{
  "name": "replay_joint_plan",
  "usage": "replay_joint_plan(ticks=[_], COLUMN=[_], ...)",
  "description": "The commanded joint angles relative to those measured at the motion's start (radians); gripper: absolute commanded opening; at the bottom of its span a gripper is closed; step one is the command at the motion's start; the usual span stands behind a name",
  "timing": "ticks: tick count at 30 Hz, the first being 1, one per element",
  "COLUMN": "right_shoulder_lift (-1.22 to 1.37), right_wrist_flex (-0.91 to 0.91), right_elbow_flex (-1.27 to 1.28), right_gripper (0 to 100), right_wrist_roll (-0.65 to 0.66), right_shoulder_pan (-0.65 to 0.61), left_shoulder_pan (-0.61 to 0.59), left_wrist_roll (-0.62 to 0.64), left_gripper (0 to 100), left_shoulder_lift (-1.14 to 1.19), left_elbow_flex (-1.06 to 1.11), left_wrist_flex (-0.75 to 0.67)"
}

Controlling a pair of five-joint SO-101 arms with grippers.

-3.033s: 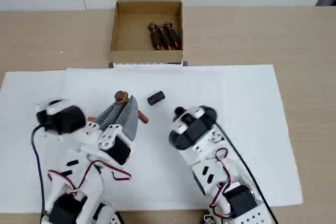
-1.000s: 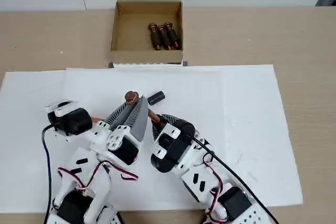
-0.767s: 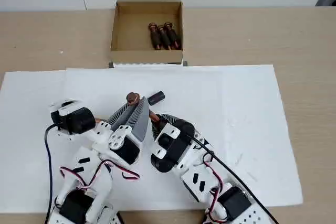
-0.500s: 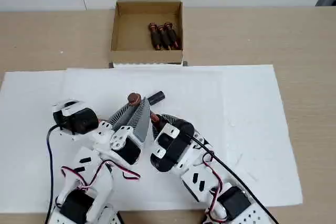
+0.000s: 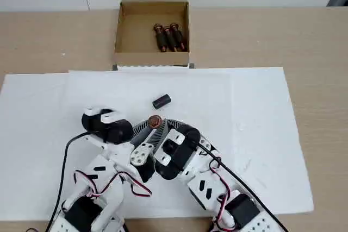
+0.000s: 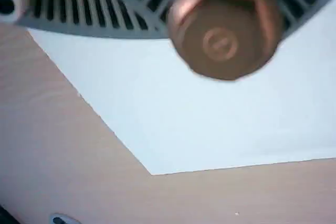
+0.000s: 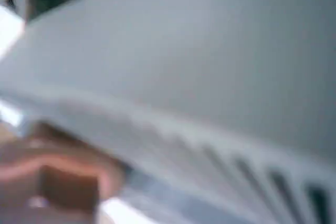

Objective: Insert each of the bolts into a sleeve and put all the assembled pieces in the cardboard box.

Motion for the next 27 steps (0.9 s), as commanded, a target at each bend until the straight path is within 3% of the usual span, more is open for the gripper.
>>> replay_joint_plan(ticks=[1,7,13,17,27], right_shoulder_lift=[-0.008,-0.008,-0.008,-0.008,-0.008], right_wrist_flex=[-0.033,-0.033,-0.033,-0.033,-0.033], right_elbow_flex=[-0.058,-0.055,-0.055,-0.054,-0.031], right_gripper=[0.3,0.3,0.3,0.3,0.3], right_wrist_roll=[0.006,0.006,0.006,0.006,0.006], right_shoulder_pan=[-0.005,-0.005,-0.005,-0.005,-0.002], left_shoulder_pan=[0.071,0.063,0.061,0.061,-0.117], left_wrist_roll=[-0.005,-0.097,-0.112,-0.112,-0.233], left_gripper=[1,2,17,17,18], left_shoulder_lift=[-0.005,-0.006,-0.005,-0.005,-0.005], left_elbow_flex=[0.038,0.082,0.079,0.077,-0.047], left_wrist_flex=[0.028,0.028,0.029,0.029,0.029])
